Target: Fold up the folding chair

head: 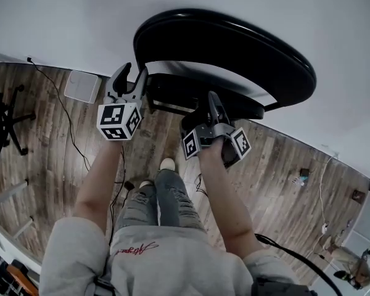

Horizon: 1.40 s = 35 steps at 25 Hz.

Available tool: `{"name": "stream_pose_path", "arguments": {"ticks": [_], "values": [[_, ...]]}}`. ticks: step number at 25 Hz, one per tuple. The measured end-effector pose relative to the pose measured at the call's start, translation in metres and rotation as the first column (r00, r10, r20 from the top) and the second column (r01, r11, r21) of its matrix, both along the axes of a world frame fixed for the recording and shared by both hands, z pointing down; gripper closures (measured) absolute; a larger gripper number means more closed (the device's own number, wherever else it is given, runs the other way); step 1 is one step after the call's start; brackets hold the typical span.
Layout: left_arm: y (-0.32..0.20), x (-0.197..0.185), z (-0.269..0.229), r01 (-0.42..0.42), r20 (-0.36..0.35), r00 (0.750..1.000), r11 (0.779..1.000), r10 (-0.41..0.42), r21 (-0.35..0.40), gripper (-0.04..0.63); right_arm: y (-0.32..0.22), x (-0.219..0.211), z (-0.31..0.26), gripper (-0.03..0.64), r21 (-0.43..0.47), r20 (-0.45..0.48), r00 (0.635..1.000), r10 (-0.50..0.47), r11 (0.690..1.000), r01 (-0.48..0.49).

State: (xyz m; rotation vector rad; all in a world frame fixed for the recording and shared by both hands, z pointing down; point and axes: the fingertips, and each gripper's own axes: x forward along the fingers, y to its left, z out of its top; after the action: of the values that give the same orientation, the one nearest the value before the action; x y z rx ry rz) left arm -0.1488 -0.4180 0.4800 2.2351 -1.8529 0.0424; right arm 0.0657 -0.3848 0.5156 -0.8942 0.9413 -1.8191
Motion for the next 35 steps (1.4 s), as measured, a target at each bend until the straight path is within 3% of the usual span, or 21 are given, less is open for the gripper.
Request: {"name": "stream_pose_path", "arguments": {"ticks": [3, 7, 10, 13, 15, 17, 19, 21, 25, 27, 29, 32, 35], "values": [[0.030, 0.000, -0.008, 0.028, 0.004, 1.000, 0.999, -0.029, 0.019, 0.410, 0.022, 0.005, -0.015, 0.520, 0.097, -0.201, 0.979, -0.024, 0.994, 0.045], [0.074, 0.024, -0.040, -0.013, -0.015, 1.000, 0.998, 0.014, 0.063, 0.411, 0.046, 0.015, -0.061, 0.569, 0.311, -0.548, 0.836, 0.027, 0.934, 0.174], [0.109, 0.052, -0.083, -0.095, -0.039, 0.994, 0.986, 0.101, 0.136, 0.444, 0.075, 0.013, -0.112, 0.574, 0.423, -0.712, 0.691, 0.128, 0.863, 0.276], [0.144, 0.069, -0.119, -0.155, -0.084, 0.981, 0.970, 0.173, 0.186, 0.471, 0.113, 0.005, -0.163, 0.574, 0.498, -0.830, 0.479, 0.287, 0.769, 0.401], [0.177, 0.076, -0.136, -0.188, -0.094, 0.973, 0.961, 0.211, 0.204, 0.507, 0.149, -0.003, -0.193, 0.574, 0.525, -0.849, 0.348, 0.397, 0.704, 0.478], [0.215, 0.081, -0.151, -0.220, -0.104, 0.963, 0.950, 0.247, 0.222, 0.528, 0.191, -0.011, -0.218, 0.574, 0.548, -0.833, 0.276, 0.479, 0.655, 0.520], [0.252, 0.084, -0.164, -0.239, -0.106, 0.957, 0.941, 0.270, 0.242, 0.540, 0.230, -0.017, -0.235, 0.572, 0.563, -0.815, 0.233, 0.531, 0.628, 0.537], [0.285, 0.084, -0.181, -0.234, -0.097, 0.958, 0.934, 0.269, 0.270, 0.546, 0.264, -0.021, -0.244, 0.574, 0.562, -0.809, 0.200, 0.553, 0.626, 0.540], [0.353, 0.076, -0.193, -0.245, -0.073, 0.959, 0.929, 0.275, 0.279, 0.566, 0.333, -0.020, -0.227, 0.574, 0.505, -0.854, 0.175, 0.490, 0.698, 0.507], [0.375, 0.068, -0.195, -0.239, -0.087, 0.959, 0.935, 0.269, 0.263, 0.571, 0.356, -0.020, -0.228, 0.574, 0.480, -0.864, 0.139, 0.484, 0.708, 0.518], [0.392, 0.062, -0.202, -0.228, -0.100, 0.960, 0.938, 0.261, 0.262, 0.571, 0.372, -0.023, -0.240, 0.574, 0.475, -0.856, 0.110, 0.506, 0.683, 0.554], [0.417, 0.056, -0.207, -0.227, -0.092, 0.961, 0.937, 0.259, 0.264, 0.571, 0.392, -0.034, -0.251, 0.574, 0.474, -0.847, 0.113, 0.519, 0.643, 0.601], [0.434, 0.061, -0.206, -0.237, -0.082, 0.960, 0.935, 0.267, 0.263, 0.571, 0.406, -0.041, -0.247, 0.574, 0.450, -0.856, 0.107, 0.506, 0.628, 0.635]]}}
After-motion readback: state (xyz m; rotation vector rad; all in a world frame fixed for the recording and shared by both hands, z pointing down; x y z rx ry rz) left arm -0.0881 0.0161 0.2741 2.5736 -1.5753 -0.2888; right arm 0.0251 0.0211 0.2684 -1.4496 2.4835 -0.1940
